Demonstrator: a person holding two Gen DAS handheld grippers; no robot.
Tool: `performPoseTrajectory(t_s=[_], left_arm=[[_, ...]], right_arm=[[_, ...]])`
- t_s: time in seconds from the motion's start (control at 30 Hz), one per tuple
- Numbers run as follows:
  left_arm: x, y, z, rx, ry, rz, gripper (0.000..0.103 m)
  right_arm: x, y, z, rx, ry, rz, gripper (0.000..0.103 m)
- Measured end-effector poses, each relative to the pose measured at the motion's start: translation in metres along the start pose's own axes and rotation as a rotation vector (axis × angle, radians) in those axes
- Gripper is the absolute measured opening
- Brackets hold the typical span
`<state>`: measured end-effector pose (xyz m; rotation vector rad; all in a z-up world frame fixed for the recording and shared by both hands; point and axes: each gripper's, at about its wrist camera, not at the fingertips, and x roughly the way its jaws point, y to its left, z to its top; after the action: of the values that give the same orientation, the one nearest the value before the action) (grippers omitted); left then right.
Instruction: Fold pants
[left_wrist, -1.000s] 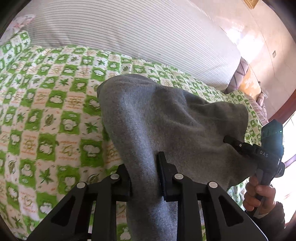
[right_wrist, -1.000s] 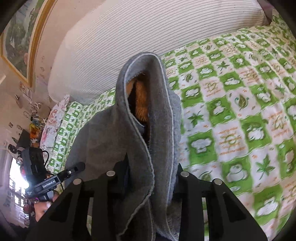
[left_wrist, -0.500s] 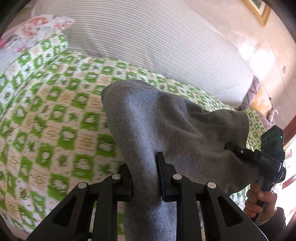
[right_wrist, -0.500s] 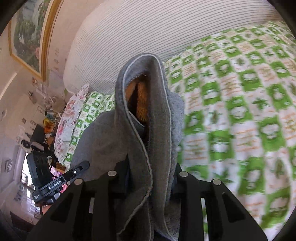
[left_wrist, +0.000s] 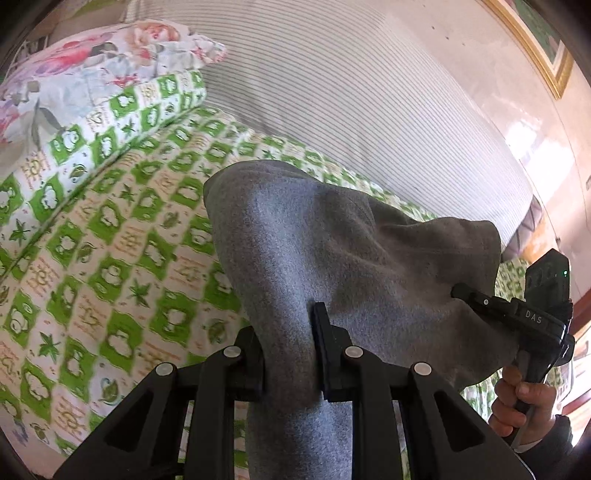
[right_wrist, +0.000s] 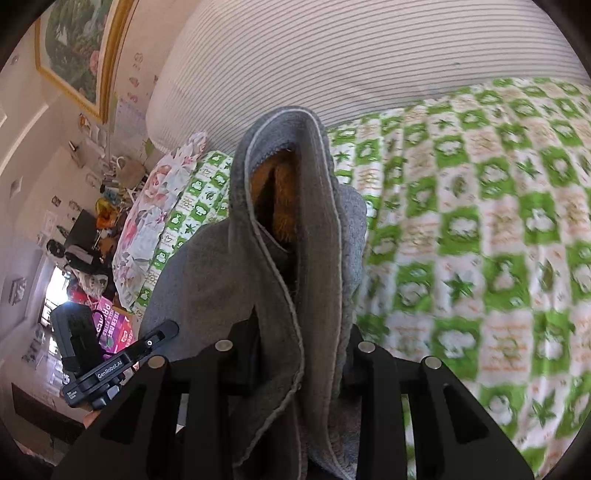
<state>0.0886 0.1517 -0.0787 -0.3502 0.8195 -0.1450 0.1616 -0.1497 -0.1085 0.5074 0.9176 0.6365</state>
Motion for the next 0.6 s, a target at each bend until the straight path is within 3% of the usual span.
performPoseTrajectory(t_s=[0.6], left_arm=[[0.025,0.041,0.039,-0.051,-0.023,0.051,0.020]], right_arm=[[0.070,0.015,0.046,-0.070,0.066,0.006,0.031]])
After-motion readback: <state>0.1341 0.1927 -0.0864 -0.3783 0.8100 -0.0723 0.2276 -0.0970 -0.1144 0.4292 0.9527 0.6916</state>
